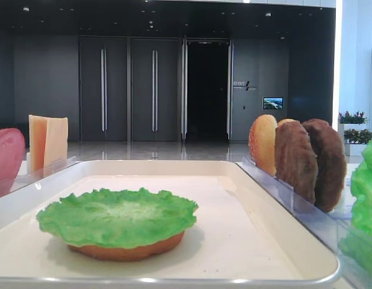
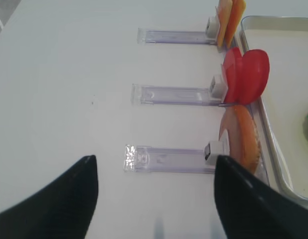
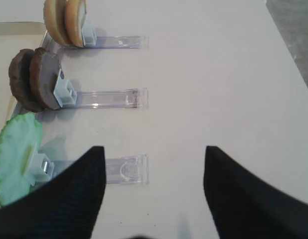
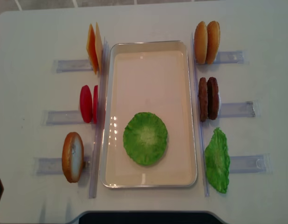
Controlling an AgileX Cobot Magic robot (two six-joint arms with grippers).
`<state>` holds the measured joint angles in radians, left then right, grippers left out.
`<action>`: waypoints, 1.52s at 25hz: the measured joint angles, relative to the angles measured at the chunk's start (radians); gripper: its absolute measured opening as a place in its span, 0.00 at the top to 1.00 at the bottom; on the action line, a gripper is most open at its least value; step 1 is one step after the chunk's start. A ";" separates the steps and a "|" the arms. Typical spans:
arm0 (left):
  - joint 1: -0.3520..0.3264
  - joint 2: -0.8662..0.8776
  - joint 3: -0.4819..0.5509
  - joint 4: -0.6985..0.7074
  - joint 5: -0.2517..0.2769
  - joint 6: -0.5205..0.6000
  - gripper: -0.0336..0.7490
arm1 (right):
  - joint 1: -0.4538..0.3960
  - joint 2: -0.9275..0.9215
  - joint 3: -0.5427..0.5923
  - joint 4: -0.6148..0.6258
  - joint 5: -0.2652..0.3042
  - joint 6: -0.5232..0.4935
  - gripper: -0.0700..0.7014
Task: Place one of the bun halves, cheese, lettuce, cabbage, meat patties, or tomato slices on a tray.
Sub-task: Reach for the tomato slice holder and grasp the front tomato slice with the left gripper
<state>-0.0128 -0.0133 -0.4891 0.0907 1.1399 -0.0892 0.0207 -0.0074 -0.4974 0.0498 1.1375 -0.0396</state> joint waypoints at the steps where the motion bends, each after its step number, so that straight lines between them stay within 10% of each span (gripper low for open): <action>1: 0.000 0.013 -0.010 0.000 0.016 0.000 0.25 | 0.000 0.000 0.000 0.000 0.000 0.000 0.34; 38: 0.000 1.340 -0.599 0.077 0.002 -0.023 0.25 | 0.000 0.000 0.000 0.000 0.000 0.001 0.34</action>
<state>-0.0128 1.3263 -1.0879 0.1672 1.1417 -0.1119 0.0207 -0.0074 -0.4974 0.0498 1.1375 -0.0388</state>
